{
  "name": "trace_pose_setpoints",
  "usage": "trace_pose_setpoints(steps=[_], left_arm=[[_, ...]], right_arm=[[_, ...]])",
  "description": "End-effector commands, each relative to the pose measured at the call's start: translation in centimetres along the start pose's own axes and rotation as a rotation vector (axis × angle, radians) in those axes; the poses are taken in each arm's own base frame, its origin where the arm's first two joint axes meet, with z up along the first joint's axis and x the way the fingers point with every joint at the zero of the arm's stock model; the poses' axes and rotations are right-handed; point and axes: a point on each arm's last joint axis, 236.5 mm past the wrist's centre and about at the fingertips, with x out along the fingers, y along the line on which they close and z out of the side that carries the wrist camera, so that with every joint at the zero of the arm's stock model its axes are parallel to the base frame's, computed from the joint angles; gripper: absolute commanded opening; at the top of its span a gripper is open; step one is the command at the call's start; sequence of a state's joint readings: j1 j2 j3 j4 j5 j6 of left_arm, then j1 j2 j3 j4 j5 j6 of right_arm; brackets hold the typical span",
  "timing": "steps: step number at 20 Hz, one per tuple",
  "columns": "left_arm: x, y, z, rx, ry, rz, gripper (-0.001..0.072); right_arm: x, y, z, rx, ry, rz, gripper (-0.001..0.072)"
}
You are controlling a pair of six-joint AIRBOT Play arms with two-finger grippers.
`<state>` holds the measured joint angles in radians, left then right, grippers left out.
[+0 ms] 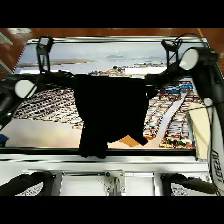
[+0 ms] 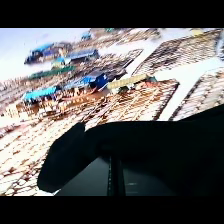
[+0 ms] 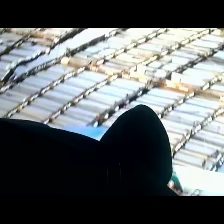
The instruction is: Fold the shirts.
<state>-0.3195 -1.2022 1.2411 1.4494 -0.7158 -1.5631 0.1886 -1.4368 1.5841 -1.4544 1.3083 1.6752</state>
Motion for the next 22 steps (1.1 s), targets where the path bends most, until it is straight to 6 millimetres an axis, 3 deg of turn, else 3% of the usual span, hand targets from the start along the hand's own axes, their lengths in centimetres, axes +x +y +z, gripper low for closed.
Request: trace_pose_setpoints(steps=[1,2,4,5,6,7,8,9,10,11,13,14,16,17,19,22], left_arm=[[7.0,1.5,-5.6,-0.136,0.164,0.032,0.004],[8.4,1.4,-8.2,-0.144,0.25,0.032,0.004],[9.3,1.4,-13.2,-0.155,0.431,0.038,0.0056],[9.1,1.4,-14.9,-0.155,0.5,0.042,0.0203],[8.5,1.5,-15.8,-0.156,0.545,0.046,0.0435],[7.7,1.7,-16.4,-0.161,0.587,0.049,0.0646],[6.4,2.1,-16.9,-0.154,0.646,0.05,0.0716],[4.8,2.5,-17.4,-0.132,0.7,0.044,0.0709],[3.0,3.0,-17.3,-0.12,0.724,0.041,0.0603],[1.3,3.5,-17.0,-0.123,0.727,0.043,0.0582],[-2.3,3.3,-17.4,-0.184,0.725,0.019,0.061],[-3.8,2.4,-18.5,-0.23,0.734,-0.018,0.0614],[-5.9,-0.8,-22.2,-0.335,0.779,-0.124,0.072],[-6.4,-2.7,-24.4,-0.39,0.802,-0.179,0.072],[-7.0,-5.0,-29.0,-0.445,0.845,-0.221,0.072],[-6.5,-7.1,-33.4,-0.481,0.874,-0.236,0.072]], right_arm=[[7.3,0.1,2.2,0.126,-0.02,0.03,0.0059],[8.8,0.9,1.5,0.153,0.02,0.069,0.006],[11.0,2.3,-0.2,0.199,0.113,0.132,0.009],[11.4,3.0,-0.6,0.215,0.134,0.159,0.0238],[11.4,3.4,-0.6,0.22,0.137,0.177,0.0511],[11.0,3.6,-0.5,0.187,0.135,0.191,0.0634],[10.1,3.6,-0.5,0.142,0.139,0.195,0.0634],[9.0,3.3,-0.6,0.102,0.146,0.198,0.0633],[7.5,2.6,-0.9,0.058,0.158,0.198,0.0633],[6.0,1.3,-1.5,0.036,0.181,0.184,0.0633],[3.1,-3.0,-4.1,0.044,0.277,0.122,0.0633],[1.9,-5.1,-5.3,0.067,0.325,0.102,0.0633],[0.2,-8.2,-7.2,0.143,0.382,0.098,0.0633],[-0.1,-9.3,-7.8,0.181,0.395,0.103,0.0633],[-0.2,-9.4,-9.1,0.237,0.42,0.161,0.0633],[1.2,-8.2,-10.9,0.252,0.459,0.225,0.0633]])
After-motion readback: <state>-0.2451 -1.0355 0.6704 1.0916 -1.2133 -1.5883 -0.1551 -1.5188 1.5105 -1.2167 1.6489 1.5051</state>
